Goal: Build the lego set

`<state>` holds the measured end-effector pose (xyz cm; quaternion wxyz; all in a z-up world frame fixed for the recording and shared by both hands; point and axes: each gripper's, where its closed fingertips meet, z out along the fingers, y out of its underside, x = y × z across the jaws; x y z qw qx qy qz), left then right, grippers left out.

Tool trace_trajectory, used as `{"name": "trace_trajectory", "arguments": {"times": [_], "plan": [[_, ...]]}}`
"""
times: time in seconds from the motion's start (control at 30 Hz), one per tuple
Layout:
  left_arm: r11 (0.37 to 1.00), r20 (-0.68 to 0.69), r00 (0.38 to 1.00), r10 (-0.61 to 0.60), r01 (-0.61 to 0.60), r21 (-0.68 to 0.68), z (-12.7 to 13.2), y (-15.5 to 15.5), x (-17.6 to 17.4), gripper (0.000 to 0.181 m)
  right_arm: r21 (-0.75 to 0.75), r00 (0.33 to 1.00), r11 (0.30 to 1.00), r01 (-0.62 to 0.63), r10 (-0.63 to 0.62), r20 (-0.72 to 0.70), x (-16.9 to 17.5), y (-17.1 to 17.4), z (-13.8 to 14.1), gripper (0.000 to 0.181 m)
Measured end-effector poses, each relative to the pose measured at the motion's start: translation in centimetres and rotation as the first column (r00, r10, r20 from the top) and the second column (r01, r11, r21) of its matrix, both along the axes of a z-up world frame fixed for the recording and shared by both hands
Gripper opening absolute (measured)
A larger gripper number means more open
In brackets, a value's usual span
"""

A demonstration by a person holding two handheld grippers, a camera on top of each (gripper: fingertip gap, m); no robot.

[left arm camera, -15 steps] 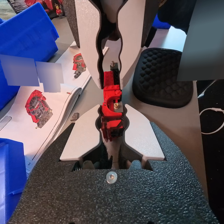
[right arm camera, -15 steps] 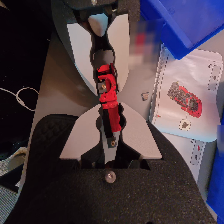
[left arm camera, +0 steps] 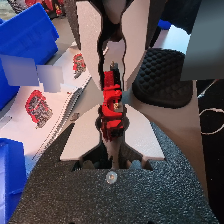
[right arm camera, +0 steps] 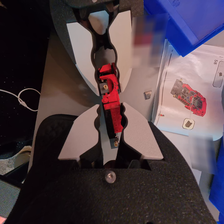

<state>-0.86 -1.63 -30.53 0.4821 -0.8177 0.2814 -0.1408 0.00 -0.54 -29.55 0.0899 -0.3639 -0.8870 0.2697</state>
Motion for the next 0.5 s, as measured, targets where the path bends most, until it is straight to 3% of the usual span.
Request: {"name": "trace_trajectory", "arguments": {"times": [0.2,0.5], "plan": [[1.000,0.001,1.000,0.000,0.000,0.000,0.0,0.0,0.0,0.031,-0.067,1.000,0.998,-0.008,0.006,-0.030,0.0,-0.4,0.9,0.031],[1.000,0.001,1.000,0.005,-0.005,0.001,0.0,0.1,-0.1,0.031,-0.109,0.999,0.994,0.019,-0.023,-0.037,0.2,0.1,0.9,0.010]]}}
